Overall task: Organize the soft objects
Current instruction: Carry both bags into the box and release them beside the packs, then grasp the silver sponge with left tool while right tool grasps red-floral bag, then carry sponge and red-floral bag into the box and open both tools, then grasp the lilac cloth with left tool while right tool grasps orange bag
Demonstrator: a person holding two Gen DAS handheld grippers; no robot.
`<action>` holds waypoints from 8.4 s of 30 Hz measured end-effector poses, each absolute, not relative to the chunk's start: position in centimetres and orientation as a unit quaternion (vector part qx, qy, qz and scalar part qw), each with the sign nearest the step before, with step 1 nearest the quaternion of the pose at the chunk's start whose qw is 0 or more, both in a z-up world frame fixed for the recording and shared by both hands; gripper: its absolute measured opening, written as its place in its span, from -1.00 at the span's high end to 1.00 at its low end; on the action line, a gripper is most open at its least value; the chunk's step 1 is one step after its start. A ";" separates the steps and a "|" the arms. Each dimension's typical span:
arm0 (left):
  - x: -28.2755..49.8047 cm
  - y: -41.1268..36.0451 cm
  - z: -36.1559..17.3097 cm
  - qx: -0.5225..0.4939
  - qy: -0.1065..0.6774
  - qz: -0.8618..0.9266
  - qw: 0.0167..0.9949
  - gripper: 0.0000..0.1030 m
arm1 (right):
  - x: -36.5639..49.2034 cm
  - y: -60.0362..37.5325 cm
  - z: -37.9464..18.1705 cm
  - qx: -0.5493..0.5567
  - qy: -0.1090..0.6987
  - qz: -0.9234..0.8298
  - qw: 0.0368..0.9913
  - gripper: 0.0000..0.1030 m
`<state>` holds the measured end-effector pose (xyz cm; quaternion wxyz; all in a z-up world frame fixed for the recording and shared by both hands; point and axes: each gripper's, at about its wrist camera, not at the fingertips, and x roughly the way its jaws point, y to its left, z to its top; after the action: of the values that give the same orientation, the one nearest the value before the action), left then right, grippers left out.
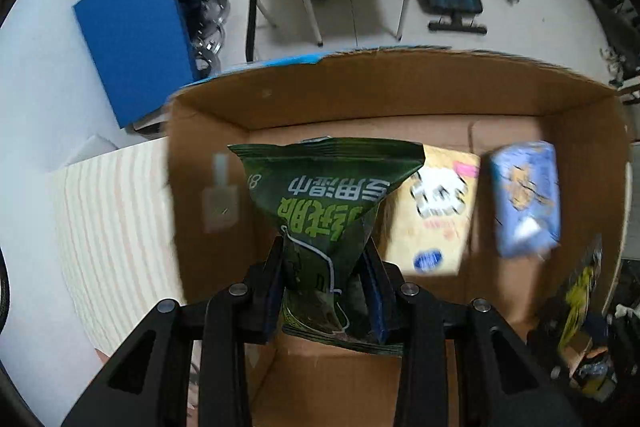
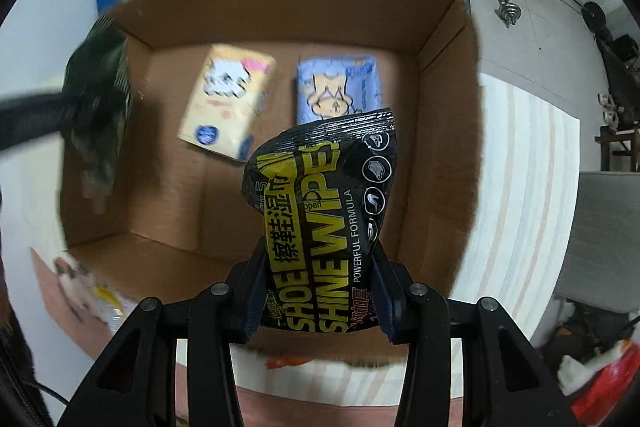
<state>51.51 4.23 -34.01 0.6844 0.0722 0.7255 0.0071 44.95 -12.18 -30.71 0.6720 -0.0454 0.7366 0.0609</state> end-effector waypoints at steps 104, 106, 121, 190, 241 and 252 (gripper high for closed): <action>14.5 12.1 -42.9 -0.087 0.764 0.068 0.636 0.13 | 20.4 -4.5 -41.5 -0.029 0.786 0.093 0.610 -0.01; 14.3 10.5 -43.0 -0.067 0.763 0.063 0.639 0.13 | 19.5 -5.0 -41.5 -0.033 0.782 0.083 0.617 -0.02; 13.9 8.3 -42.4 -0.040 0.765 0.048 0.641 0.14 | 18.2 -3.1 -42.3 -0.051 0.771 0.068 0.631 0.03; 41.9 6.0 -26.3 -0.028 0.727 -0.044 0.684 -0.94 | 42.0 -11.7 -28.0 0.026 0.716 0.040 0.696 -1.00; 26.9 9.8 -42.4 0.013 0.758 0.019 0.652 0.20 | 27.6 -13.4 -38.6 0.053 0.744 0.089 0.661 -0.47; 25.6 11.4 -43.1 -0.002 0.755 0.026 0.655 0.31 | 26.3 -13.4 -41.2 0.019 0.748 0.074 0.660 -0.07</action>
<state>25.65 11.39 -43.12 0.6551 -0.0020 0.7551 0.0255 26.31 -13.36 -41.18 0.6597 0.0194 0.7477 0.0735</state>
